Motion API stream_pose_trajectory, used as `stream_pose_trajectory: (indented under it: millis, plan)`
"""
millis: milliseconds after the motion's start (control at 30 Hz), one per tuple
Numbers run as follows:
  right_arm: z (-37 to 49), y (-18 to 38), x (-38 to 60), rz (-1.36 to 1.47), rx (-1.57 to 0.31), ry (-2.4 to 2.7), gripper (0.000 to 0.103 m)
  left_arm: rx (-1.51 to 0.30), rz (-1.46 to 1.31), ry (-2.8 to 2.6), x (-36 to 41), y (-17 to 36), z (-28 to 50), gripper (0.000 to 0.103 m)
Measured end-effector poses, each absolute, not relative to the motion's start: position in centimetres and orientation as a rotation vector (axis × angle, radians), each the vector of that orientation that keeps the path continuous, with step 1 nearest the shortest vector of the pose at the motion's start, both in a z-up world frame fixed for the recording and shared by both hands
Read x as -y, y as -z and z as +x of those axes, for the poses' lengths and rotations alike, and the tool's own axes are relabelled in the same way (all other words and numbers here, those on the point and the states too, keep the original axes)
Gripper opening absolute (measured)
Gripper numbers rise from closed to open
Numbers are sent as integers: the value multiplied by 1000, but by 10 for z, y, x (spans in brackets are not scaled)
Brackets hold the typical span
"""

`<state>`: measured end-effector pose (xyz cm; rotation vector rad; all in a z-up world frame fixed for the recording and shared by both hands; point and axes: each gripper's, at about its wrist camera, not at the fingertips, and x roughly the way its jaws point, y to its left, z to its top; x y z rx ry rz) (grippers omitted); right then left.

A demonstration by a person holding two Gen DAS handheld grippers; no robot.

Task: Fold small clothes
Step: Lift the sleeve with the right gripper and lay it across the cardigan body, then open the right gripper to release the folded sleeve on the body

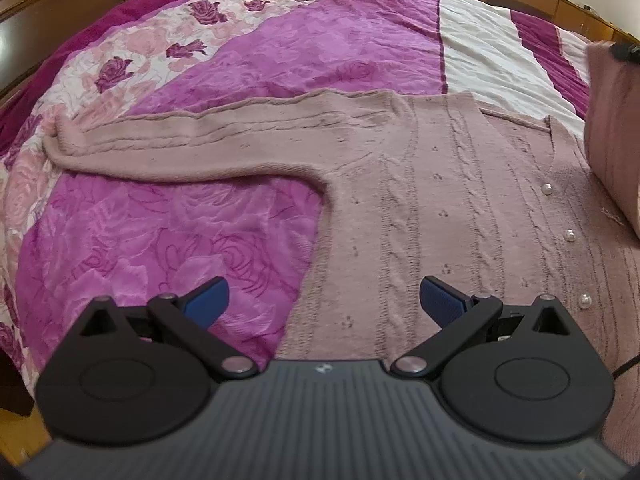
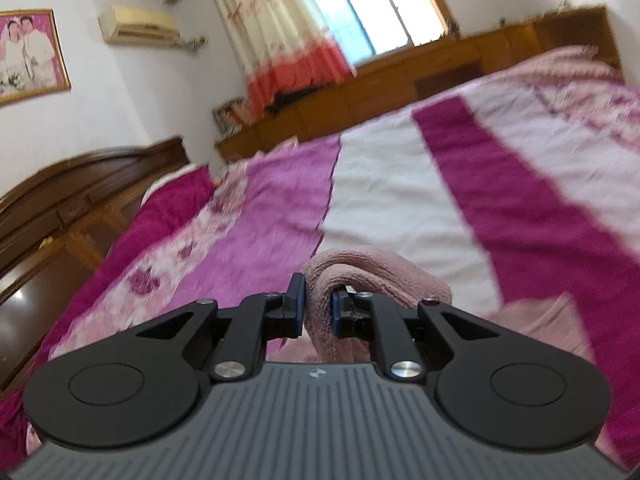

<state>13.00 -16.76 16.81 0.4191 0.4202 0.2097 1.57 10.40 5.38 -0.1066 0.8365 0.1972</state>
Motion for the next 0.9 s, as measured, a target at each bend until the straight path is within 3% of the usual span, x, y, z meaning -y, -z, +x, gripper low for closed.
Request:
stream_pose_trajectory:
  millis: [367,633,700,867,900]
  plan:
    - [162,-77,110,362,-617,-256,14,-839,-126,-198,-118,-47,11,103]
    - [170,-47,98,369,-705,-286,15,-849,-150,-180,-120,-39,13,103]
    - [172,-42,100,400,-739,-286,23,-849,-160,-178,-122,-37,13,103]
    - [165,-34,98,440,-760,-306,62,-853,-185,-172,-126,-35,10,103]
    - [161,-35,98,437,-757,-314,65,-853,-191,-169,-127,-35,9,103]
